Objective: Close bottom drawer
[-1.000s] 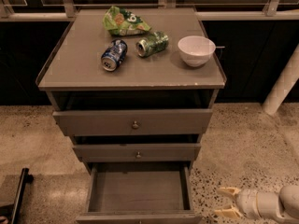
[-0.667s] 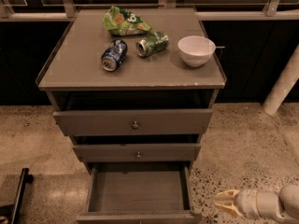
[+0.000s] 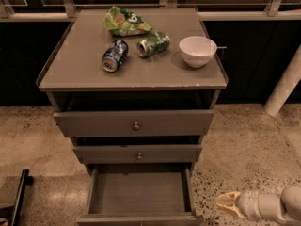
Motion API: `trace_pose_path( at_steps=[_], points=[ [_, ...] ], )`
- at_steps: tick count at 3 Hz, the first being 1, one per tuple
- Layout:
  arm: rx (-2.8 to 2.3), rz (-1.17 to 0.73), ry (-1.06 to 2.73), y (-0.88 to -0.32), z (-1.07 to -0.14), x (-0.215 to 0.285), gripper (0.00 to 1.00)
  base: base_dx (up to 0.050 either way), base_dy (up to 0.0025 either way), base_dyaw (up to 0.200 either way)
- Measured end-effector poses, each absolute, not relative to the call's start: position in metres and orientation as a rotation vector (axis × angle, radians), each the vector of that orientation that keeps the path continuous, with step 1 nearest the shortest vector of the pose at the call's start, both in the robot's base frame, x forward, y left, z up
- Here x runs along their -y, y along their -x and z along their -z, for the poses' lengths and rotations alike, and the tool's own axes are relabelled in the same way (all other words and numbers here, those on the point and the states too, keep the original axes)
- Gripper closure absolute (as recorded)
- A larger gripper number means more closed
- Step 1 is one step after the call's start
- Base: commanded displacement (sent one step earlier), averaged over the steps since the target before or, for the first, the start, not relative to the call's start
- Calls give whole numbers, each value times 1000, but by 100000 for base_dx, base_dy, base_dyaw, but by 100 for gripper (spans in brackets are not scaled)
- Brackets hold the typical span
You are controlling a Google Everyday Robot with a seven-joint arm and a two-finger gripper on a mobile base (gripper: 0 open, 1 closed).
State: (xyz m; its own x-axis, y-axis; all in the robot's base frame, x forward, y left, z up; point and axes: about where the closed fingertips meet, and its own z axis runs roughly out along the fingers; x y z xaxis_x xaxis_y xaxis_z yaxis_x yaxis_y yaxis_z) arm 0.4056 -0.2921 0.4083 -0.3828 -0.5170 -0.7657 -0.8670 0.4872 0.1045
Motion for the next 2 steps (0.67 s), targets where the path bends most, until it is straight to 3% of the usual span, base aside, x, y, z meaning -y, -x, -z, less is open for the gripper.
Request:
trace_pose_path(
  at_steps=[2],
  points=[
    [-2082, -725, 1082, -408, -381, 291, 100, 0, 0, 0]
  ],
)
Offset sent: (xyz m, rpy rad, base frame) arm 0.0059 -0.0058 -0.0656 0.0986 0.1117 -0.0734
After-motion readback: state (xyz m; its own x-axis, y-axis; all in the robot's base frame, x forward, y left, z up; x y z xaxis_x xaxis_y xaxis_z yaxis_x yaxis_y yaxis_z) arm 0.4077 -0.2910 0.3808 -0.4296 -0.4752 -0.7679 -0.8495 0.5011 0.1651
